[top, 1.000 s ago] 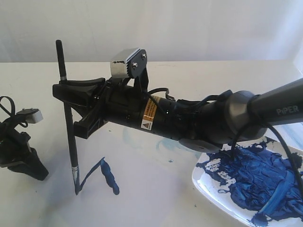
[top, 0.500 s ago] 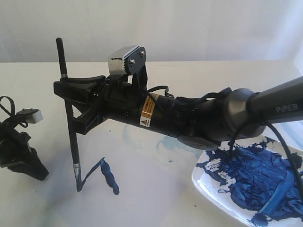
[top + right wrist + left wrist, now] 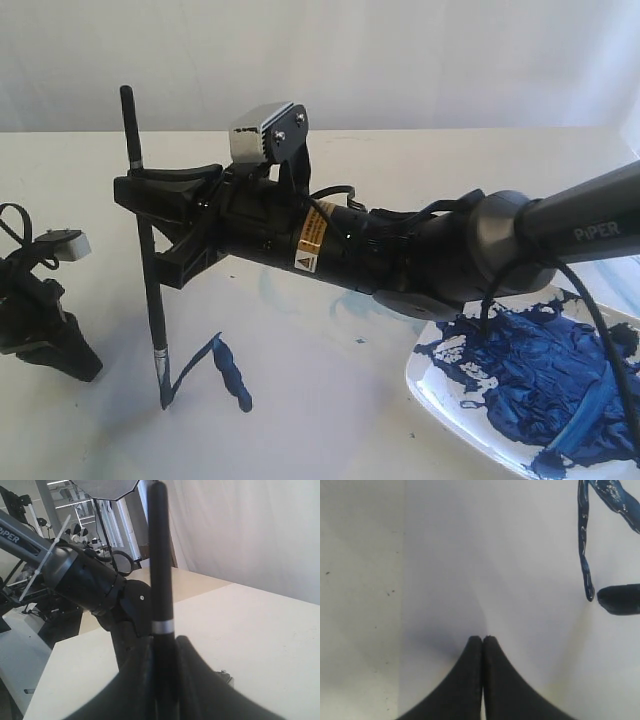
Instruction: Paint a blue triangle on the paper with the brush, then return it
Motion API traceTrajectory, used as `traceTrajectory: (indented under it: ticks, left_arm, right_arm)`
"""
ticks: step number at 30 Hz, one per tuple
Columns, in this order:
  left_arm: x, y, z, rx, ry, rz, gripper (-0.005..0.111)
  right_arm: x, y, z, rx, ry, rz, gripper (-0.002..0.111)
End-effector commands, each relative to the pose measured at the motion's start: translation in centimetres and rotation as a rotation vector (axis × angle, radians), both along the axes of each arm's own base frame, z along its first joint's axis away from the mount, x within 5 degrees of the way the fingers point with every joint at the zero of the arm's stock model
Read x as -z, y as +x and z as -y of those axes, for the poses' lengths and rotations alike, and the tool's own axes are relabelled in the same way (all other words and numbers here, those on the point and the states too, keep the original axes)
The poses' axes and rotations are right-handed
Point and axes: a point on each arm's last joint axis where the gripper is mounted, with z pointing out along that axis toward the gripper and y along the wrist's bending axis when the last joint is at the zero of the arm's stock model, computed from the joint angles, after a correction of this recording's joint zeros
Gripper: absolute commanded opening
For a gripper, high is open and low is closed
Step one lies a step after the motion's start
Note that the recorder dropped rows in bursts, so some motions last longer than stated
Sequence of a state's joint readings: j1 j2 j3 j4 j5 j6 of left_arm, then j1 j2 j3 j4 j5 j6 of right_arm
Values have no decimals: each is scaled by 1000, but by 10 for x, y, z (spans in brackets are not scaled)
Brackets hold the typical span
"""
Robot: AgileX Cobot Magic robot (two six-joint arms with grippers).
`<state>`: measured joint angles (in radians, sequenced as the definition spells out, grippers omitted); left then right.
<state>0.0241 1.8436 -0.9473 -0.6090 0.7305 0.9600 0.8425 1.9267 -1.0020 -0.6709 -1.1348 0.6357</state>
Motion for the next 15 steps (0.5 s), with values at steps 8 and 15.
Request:
traceTrajectory:
  ticks: [8,15]
  left_arm:
    - [0,-3,1,-2,-22,-22,0]
    - [0,-3,1,-2,-22,-22,0]
  right_arm:
    - [2,3,0,10,-15,-6,0]
    - [5,3,0,14,-49,-23,0]
